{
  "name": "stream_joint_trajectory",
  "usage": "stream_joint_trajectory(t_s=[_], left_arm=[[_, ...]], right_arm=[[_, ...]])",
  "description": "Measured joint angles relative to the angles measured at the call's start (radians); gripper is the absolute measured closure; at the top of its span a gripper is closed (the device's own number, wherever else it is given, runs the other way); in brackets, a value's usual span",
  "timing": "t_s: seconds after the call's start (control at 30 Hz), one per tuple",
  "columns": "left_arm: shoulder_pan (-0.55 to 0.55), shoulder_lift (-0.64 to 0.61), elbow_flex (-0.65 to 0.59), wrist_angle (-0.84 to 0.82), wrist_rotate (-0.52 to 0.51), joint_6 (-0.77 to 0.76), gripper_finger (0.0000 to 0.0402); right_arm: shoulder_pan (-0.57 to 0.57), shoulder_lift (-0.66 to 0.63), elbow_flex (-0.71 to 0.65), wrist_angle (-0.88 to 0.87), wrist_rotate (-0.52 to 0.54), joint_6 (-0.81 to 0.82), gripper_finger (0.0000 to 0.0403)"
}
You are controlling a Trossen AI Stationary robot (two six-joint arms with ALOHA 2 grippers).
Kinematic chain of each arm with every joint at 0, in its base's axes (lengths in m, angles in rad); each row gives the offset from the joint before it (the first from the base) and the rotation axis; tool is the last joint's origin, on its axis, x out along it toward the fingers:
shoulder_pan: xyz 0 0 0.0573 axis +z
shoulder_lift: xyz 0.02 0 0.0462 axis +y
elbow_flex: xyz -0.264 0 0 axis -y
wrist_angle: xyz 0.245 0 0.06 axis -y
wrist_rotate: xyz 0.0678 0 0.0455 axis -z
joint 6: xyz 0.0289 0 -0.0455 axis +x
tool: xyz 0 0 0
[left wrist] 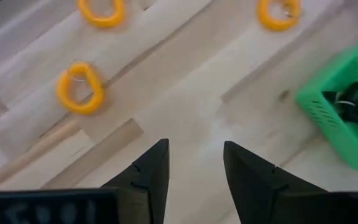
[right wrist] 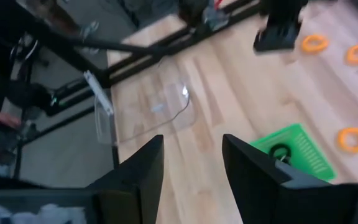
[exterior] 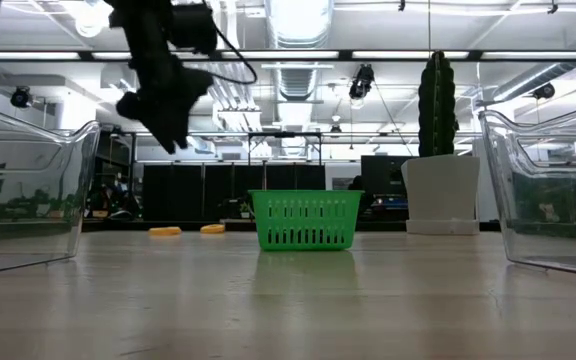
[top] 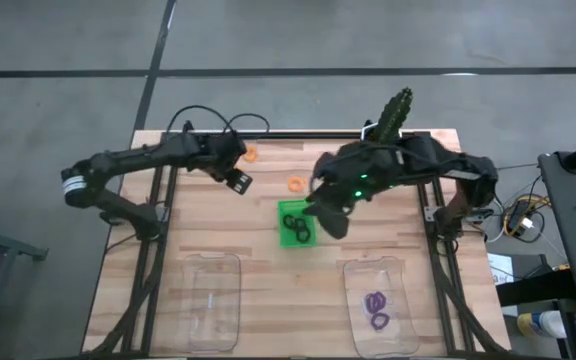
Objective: Sort spring keychains
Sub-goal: Put the middle yellow spring keychain into the left transparent bin
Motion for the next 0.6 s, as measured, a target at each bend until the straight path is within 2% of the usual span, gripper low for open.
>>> stream_joint_trajectory(t_s=[0.2, 0.6], left_arm=[[0.104, 0.127, 0.001, 0.028, -0.018, 0.024, 0.0257], [0.248, 0.314, 0.000, 0.058, -0.001, 0.018, 0.0257]], right_arm=[[0.011, -0.028, 0.000, 0.001, 0.065, -0.004, 0.0248], [0.022, -0.004, -0.002, 0.024, 0.065, -0.008, 0.0248]])
